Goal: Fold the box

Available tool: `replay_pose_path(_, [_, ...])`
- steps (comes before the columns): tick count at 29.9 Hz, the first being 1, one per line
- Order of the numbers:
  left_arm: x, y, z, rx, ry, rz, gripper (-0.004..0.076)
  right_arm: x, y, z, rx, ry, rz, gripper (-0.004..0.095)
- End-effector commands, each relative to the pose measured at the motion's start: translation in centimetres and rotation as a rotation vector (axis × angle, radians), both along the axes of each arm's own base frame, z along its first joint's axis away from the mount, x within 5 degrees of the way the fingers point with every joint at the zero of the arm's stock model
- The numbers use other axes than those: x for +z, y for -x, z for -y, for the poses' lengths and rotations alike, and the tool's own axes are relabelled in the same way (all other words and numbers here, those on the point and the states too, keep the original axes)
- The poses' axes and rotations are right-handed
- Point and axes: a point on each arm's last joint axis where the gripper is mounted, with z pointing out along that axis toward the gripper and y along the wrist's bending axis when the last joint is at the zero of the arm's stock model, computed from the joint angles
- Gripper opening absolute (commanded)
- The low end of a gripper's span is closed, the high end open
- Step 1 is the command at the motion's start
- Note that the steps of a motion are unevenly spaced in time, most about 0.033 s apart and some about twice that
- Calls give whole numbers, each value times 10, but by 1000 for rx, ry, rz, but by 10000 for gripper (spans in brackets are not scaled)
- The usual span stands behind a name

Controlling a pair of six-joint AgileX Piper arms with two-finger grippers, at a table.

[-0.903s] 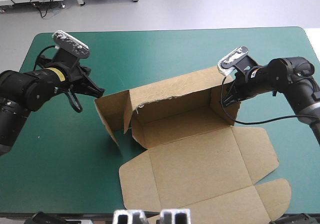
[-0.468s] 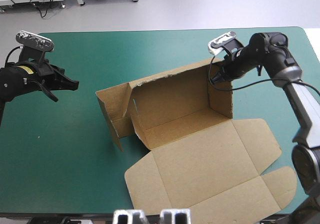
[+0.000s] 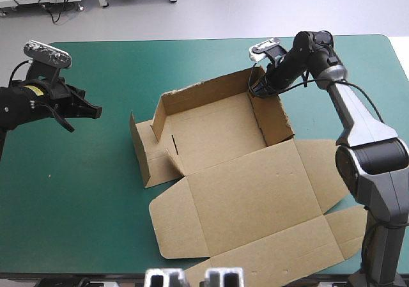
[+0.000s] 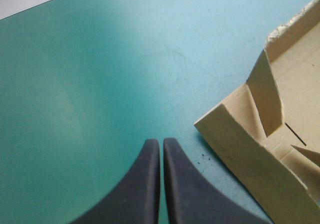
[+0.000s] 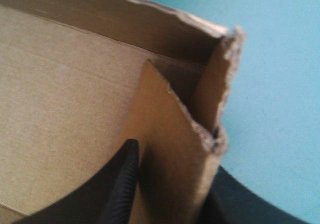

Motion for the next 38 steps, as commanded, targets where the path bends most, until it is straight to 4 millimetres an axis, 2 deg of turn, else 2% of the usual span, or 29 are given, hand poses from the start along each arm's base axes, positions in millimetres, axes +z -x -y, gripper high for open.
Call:
replay_pose_path(1, [20, 7, 0, 7, 7, 110, 9, 59, 16, 3, -25, -43, 109, 565])
replay_pose_path(4, [20, 7, 0, 6, 9, 108, 9, 82, 25, 5, -32, -63, 166, 673])
replay_pose_path(7, [19, 7, 0, 3, 5, 107, 9, 99, 36, 9, -36, -53, 210, 673])
replay_pose_path(10, [19, 7, 0, 1, 3, 105, 9, 108, 42, 13, -62, -34, 233, 673])
replay_pose_path(13, [19, 7, 0, 0, 0, 97, 9, 106, 42, 15, -93, -26, 221, 673])
replay_pose_path(16, [19, 7, 0, 0, 0, 95, 9, 88, 41, 13, -92, -16, 158, 673])
replay_pose_path(20, [18, 8, 0, 0, 0, 94, 9, 46, 41, 16, -89, 47, 25, 673])
replay_pose_path(23, [18, 8, 0, -2, 4, 94, 9, 22, 44, 18, -89, 88, -52, 673])
replay_pose_path(27, [19, 7, 0, -2, 7, 96, 9, 5, 45, 15, -76, 66, -113, 669])
replay_pose_path(33, [14, 8, 1, -8, 7, 67, 9, -18, 31, 7, -87, 10, -145, 666])
replay_pose_path(35, [13, 8, 2, -13, 22, 60, 9, -31, 27, 3, -86, -15, -192, 621])
replay_pose_path(38, [10, 8, 3, -18, 40, 50, 9, -50, 23, 0, -82, -14, -251, 432])
